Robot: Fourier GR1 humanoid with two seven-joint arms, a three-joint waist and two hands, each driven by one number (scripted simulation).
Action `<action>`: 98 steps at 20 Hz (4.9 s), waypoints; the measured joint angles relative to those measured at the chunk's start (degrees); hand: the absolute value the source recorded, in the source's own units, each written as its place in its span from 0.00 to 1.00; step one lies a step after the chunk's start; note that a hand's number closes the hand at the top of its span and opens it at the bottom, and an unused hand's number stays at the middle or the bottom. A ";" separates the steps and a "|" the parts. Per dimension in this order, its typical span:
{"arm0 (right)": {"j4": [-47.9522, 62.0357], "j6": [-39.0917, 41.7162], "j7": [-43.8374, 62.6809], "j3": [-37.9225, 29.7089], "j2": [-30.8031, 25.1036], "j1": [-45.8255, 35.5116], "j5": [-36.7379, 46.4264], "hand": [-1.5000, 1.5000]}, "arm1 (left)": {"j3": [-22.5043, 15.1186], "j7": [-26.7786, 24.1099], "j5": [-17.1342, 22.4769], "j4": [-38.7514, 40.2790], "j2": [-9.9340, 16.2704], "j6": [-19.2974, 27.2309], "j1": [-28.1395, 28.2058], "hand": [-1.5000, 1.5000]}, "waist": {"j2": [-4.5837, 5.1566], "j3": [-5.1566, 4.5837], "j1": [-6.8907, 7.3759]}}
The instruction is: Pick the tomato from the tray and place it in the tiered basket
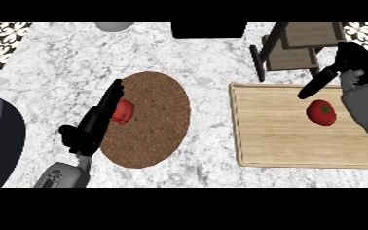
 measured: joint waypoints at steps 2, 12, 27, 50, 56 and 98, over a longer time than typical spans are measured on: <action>1.18 0.13 0.15 -0.43 0.07 0.94 -0.23 0.00 | 0.06 -0.29 -0.07 -0.10 -0.05 -0.25 0.17 0.50 | 0.05 0.04 0.03; 1.05 -1.06 -0.35 -2.64 2.94 6.69 2.27 0.00 | 1.40 1.02 -0.01 -0.03 -0.03 -1.62 -0.21 0.50 | 0.19 0.05 0.03; 0.38 -2.82 -3.23 -7.51 6.54 15.91 6.85 0.00 | 3.06 0.73 -1.58 0.87 -0.85 -2.80 -0.39 0.50 | 0.18 0.09 0.04; 5.37 -9.32 -11.89 -15.03 14.06 15.09 22.69 1.00 | 6.54 -0.93 -5.96 1.54 -4.40 -6.10 0.19 0.50 | 0.13 0.14 0.47; -4.64 -8.14 -3.62 -16.57 13.82 18.95 27.48 1.00 | 8.50 0.06 -5.35 1.48 -3.17 -5.78 1.72 0.50 | -1.19 -0.23 -2.85; 12.09 6.72 -6.97 -49.72 7.52 -42.59 61.79 1.00 | 5.72 2.87 -6.98 -0.72 -5.55 -6.82 -1.05 0.50 | 1.28 -0.09 3.30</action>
